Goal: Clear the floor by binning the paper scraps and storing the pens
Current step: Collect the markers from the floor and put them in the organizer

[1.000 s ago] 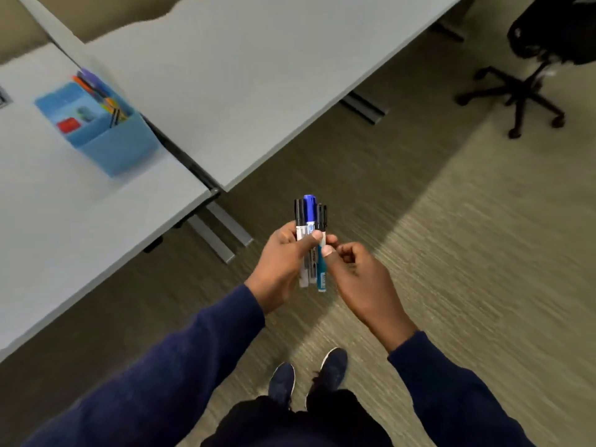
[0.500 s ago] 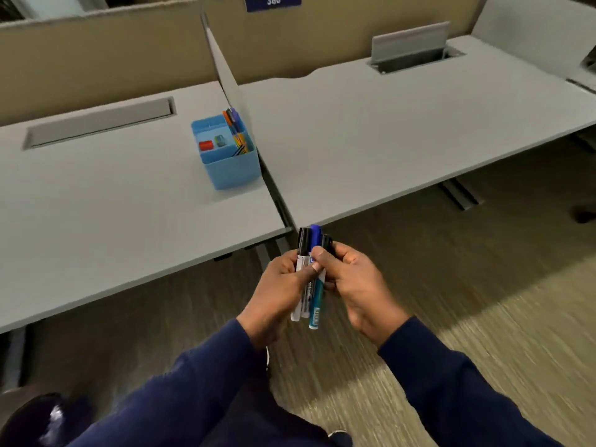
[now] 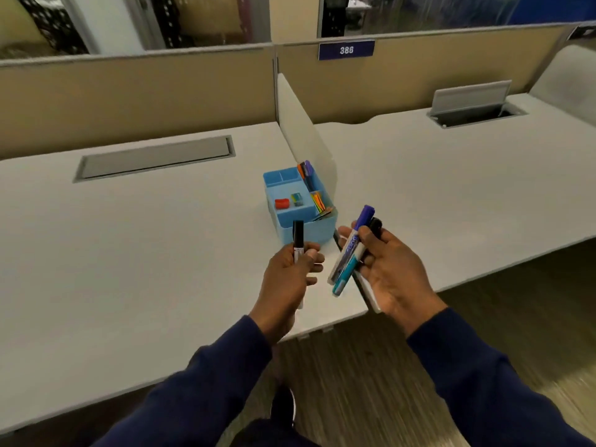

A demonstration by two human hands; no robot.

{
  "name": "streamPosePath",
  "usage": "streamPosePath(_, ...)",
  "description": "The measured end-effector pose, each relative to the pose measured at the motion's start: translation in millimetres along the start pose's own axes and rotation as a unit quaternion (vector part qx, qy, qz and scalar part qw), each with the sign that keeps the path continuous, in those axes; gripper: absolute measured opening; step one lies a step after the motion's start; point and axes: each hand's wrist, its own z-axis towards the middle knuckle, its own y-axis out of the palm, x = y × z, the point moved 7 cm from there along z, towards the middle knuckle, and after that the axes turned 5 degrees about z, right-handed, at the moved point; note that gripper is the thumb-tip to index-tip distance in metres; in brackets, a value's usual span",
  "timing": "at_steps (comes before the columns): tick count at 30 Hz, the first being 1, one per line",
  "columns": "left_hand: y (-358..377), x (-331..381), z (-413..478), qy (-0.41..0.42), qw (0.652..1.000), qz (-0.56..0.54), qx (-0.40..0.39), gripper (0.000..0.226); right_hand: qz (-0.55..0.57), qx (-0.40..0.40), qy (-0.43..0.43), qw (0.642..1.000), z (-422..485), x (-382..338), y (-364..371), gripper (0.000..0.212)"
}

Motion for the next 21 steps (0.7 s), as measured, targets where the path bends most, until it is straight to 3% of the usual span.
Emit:
streamPosePath(3,-24.5,17.3,36.2,0.018,0.999,-0.015,0.029,0.019,-0.002,0.006,-0.045,0.999,26.6,-25.7,25.3,0.022)
streamPosePath(7,-41.8,41.0,82.6,-0.024,0.991,-0.122,0.054,0.036,-0.024,0.006,-0.1,0.995,56.6,-55.3,59.5,0.019)
streamPosePath(10,-53.1,70.0,113.6,0.021,0.986,-0.147,0.071,0.021,-0.06,0.002,-0.147,0.987,79.0,-72.7,87.9,0.017)
streamPosePath(17,-78.4,115.8,192.0,0.093,0.987,-0.104,0.084,0.012,-0.127,0.023,-0.176,0.976,144.5,-80.9,145.9,0.028)
streamPosePath(21,-86.5,124.4,227.3,0.154,0.981,0.013,0.117,0.017,-0.168,0.062,-0.173,0.968,182.8,-71.8,161.3,0.031)
